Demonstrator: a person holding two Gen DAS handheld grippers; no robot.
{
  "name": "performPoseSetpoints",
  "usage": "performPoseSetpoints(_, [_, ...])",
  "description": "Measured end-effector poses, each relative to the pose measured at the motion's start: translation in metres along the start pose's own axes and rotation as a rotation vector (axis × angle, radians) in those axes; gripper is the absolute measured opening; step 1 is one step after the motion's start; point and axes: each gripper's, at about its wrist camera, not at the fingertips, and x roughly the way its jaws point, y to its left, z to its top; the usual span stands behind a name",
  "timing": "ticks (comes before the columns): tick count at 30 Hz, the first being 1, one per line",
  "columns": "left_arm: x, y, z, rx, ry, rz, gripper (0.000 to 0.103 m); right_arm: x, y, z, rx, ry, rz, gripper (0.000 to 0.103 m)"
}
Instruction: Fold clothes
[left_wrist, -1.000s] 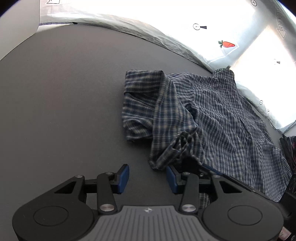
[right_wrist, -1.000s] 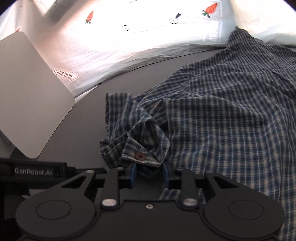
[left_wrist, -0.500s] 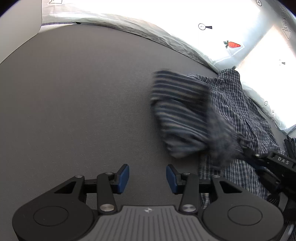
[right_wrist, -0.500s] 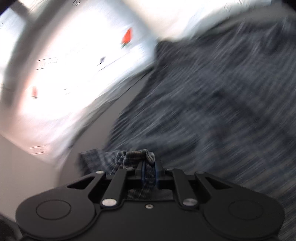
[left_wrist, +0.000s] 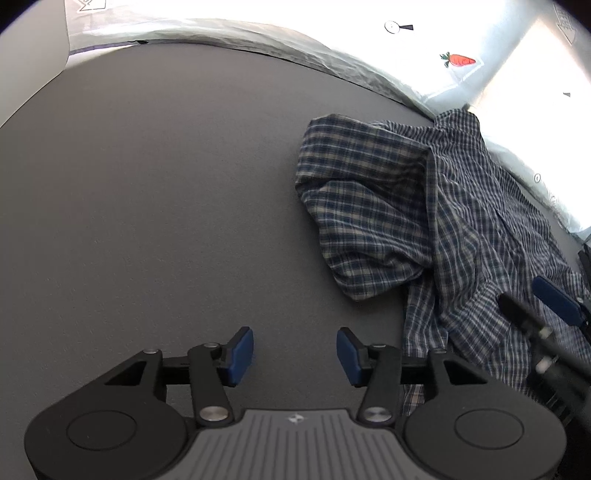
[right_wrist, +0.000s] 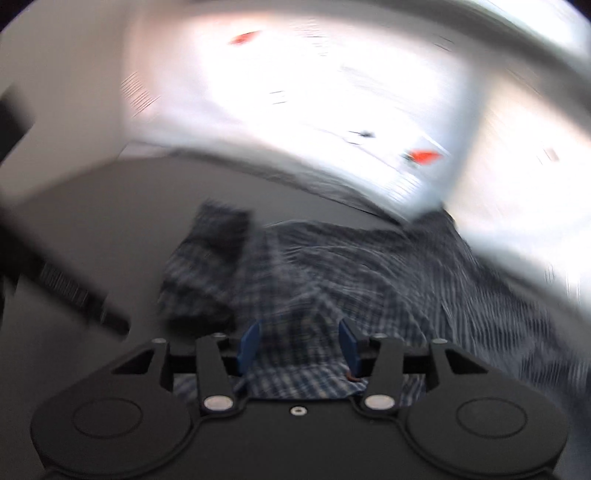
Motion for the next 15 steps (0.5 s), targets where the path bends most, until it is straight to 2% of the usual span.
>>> performPoseSetpoints(5, [-0.001,-0.001,-0.004,0.006,0.010,-0.003,0.053,0.008,0.008,-0.010,-0.111,0.053,0.022,0.051])
performPoseSetpoints(11, [-0.001,-0.005,-0.009,0.039,0.007,0.003,0.057,0.015,0.014,-0.020,-0.187,0.100,0.049,0.051])
performPoseSetpoints(15, [-0.002,-0.006,-0.010,0.049,0.009,0.008,0.058,0.022,0.027,-0.028,-0.306,0.133,-0.005,0.050])
